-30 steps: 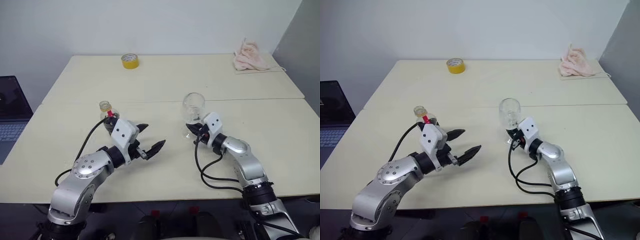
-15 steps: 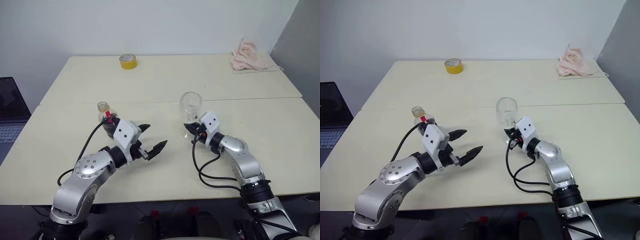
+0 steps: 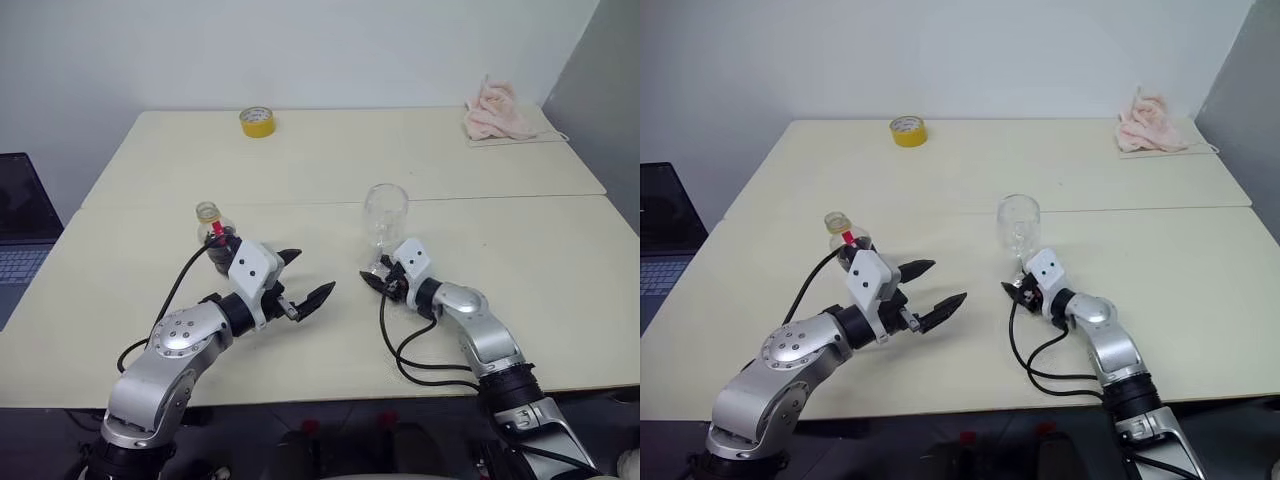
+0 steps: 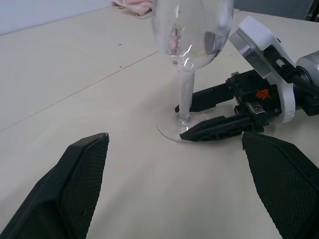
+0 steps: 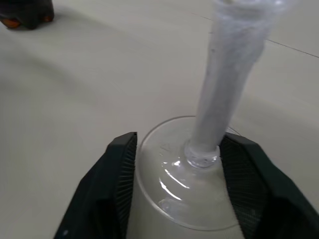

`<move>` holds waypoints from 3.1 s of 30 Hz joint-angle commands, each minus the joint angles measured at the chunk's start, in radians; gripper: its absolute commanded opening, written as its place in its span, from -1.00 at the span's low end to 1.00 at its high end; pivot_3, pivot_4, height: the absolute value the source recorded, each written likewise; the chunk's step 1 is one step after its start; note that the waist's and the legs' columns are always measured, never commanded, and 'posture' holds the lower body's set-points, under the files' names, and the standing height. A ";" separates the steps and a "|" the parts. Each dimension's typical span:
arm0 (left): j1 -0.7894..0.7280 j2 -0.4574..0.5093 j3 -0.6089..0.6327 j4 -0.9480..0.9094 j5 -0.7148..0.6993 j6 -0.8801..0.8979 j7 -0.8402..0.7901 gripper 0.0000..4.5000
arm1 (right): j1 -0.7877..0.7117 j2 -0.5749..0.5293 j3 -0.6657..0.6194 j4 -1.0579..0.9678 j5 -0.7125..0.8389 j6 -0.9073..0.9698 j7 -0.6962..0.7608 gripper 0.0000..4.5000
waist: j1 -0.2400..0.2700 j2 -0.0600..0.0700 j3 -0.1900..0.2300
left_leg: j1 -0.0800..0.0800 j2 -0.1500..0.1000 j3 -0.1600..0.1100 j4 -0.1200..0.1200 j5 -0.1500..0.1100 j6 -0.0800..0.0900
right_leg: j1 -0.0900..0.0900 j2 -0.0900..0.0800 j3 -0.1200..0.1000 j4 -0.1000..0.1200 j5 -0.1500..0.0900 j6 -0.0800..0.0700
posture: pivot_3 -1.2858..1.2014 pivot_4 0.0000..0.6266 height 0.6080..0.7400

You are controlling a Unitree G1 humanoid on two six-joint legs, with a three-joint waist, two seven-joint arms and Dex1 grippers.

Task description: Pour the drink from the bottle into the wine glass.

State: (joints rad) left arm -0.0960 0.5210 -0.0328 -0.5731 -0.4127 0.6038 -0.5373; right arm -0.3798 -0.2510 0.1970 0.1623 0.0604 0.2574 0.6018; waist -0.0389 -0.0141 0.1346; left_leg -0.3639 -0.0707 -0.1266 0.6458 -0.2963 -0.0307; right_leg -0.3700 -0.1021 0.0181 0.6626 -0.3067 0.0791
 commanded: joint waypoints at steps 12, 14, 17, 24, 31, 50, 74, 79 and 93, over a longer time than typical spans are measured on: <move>-0.005 0.009 0.016 -0.017 0.003 -0.019 -0.005 1.00 | 0.024 -0.038 -0.040 -0.069 0.018 0.064 -0.003 0.99 | 0.009 0.000 0.001 | -0.001 -0.001 -0.001 0.000 0.000 0.000 | -0.001 0.000 0.000 -0.001 0.000 0.000 | 0.03 -0.52 1.00; -0.006 0.011 0.019 -0.014 0.003 -0.021 -0.007 1.00 | 0.028 -0.065 -0.082 -0.130 0.044 0.098 0.000 0.99 | 0.009 0.000 0.002 | -0.001 -0.001 -0.001 0.000 0.000 0.000 | 0.000 0.000 0.000 -0.001 0.000 0.000 | 0.03 -0.52 1.00; -0.005 0.013 0.021 -0.010 0.004 -0.024 -0.010 1.00 | 0.043 -0.101 -0.110 -0.187 0.067 0.136 0.011 0.99 | 0.010 0.002 0.006 | -0.002 -0.001 -0.001 0.000 0.000 0.000 | -0.001 -0.001 0.000 -0.001 0.000 0.000 | 0.03 -0.52 1.00; 0.013 0.014 0.038 0.006 0.012 -0.044 -0.006 1.00 | 0.089 -0.184 -0.151 -0.282 0.117 0.198 0.056 0.99 | 0.008 0.002 0.009 | -0.003 -0.001 0.000 0.000 0.000 0.000 | -0.001 -0.001 0.000 -0.001 0.000 0.000 | 0.03 -0.52 1.00; 0.067 -0.023 0.103 0.009 0.003 -0.085 0.029 1.00 | 0.117 -0.348 -0.227 -0.383 0.227 0.288 0.196 0.99 | 0.012 0.002 0.017 | -0.004 -0.001 -0.001 0.000 0.000 0.000 | -0.001 -0.001 -0.001 -0.001 0.000 0.000 | 0.03 -0.52 1.00; 0.396 -0.195 0.171 -0.178 0.096 -0.177 0.260 1.00 | -0.125 -0.732 -0.474 -0.287 0.522 0.292 0.574 0.99 | 0.017 -0.001 0.025 | -0.007 -0.001 0.001 0.001 0.000 0.001 | -0.001 -0.002 -0.002 -0.005 0.000 0.000 | 0.03 -0.52 1.00; 0.218 -0.197 0.211 0.029 0.188 -0.220 0.309 1.00 | -0.223 -0.700 -0.421 -0.429 0.632 0.341 0.557 0.99 | 0.043 -0.001 0.026 | -0.018 -0.005 -0.005 0.014 0.001 0.001 | -0.004 -0.005 -0.007 -0.002 0.000 0.001 | 0.03 -0.52 1.00; 0.196 -0.199 0.225 0.050 0.200 -0.225 0.320 1.00 | -0.213 -0.706 -0.410 -0.432 0.624 0.342 0.552 0.99 | 0.043 -0.001 0.026 | -0.018 -0.005 -0.005 0.014 0.001 0.001 | -0.004 -0.005 -0.007 -0.002 0.000 0.001 | 0.03 -0.52 1.00; 0.075 -0.169 0.203 0.181 0.237 -0.234 0.300 1.00 | -0.199 -0.716 -0.395 -0.489 0.634 0.379 0.528 0.99 | 0.041 -0.001 0.026 | -0.019 -0.005 -0.006 0.014 0.001 0.001 | -0.004 -0.005 -0.007 -0.002 0.000 0.001 | 0.03 -0.52 1.00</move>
State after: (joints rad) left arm 0.0003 0.3477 0.1782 -0.3825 -0.1902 0.4007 -0.2342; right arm -0.5695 -0.9483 -0.1737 -0.2930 0.6825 0.6378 1.1351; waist 0.0025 -0.0151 0.1606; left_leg -0.3826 -0.0757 -0.1324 0.6600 -0.2957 -0.0293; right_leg -0.3743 -0.1072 0.0108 0.6610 -0.3062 0.0797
